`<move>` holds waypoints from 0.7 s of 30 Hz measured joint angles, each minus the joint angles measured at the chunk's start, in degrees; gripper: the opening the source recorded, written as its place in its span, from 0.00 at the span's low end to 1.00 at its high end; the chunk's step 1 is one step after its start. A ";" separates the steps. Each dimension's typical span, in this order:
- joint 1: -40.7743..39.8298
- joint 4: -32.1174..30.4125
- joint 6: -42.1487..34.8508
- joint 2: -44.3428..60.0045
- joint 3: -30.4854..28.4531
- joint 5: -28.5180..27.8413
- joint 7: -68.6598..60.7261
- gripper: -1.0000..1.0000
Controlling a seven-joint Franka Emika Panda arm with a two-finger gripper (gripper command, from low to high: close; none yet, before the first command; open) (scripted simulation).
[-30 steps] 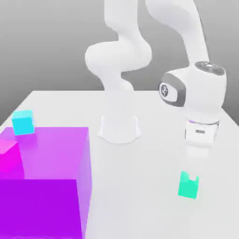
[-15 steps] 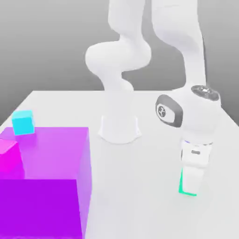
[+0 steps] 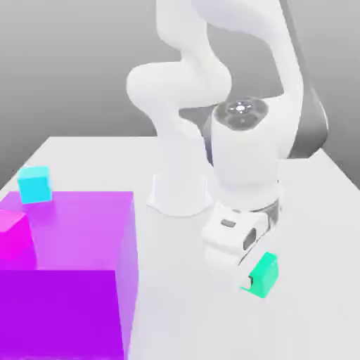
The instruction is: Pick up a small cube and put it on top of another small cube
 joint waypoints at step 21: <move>-34.57 14.25 -24.45 -6.49 -14.54 33.36 -27.64 0.00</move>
